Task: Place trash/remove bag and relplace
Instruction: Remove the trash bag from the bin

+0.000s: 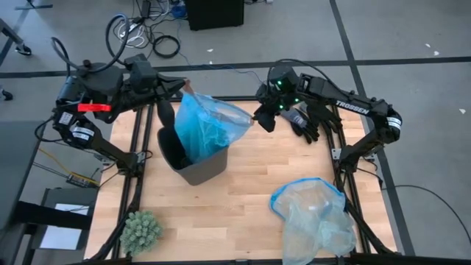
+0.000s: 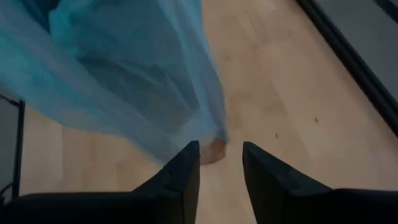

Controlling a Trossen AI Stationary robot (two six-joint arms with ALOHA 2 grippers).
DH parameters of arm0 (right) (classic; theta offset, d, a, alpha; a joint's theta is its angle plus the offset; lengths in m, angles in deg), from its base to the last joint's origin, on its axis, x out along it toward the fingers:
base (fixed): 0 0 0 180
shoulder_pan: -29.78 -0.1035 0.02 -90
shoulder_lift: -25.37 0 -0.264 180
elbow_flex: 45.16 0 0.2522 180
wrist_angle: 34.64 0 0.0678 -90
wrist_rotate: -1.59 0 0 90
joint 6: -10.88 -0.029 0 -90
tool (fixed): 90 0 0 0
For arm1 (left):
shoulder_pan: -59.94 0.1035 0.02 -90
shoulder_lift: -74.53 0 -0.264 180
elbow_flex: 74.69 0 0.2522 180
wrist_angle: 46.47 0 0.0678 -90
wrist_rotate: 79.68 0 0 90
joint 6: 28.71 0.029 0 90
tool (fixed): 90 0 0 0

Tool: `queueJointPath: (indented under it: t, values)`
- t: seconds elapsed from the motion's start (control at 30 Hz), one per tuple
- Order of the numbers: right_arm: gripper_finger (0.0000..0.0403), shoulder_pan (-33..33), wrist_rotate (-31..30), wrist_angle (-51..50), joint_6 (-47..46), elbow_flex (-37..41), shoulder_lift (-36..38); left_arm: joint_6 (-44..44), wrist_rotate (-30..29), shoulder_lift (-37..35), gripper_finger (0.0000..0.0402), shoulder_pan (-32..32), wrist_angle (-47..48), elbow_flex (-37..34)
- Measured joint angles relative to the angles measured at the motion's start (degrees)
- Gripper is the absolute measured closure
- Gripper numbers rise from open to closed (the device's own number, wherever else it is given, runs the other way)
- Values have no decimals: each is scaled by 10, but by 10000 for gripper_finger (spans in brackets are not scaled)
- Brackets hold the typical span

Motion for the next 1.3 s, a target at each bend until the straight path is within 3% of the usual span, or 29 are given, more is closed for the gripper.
queueJointPath:
  t: [0.27,0.97,1.3]
  values:
    - [311,3,8,-12,4,0,-1,0,0,0,401,0,3,0]
    - [301,5,9,-8,6,5,-31,-2,0,0,401,0,2,0]
    - [327,5,21,12,6,4,-30,-2,0,0,401,0,2,0]
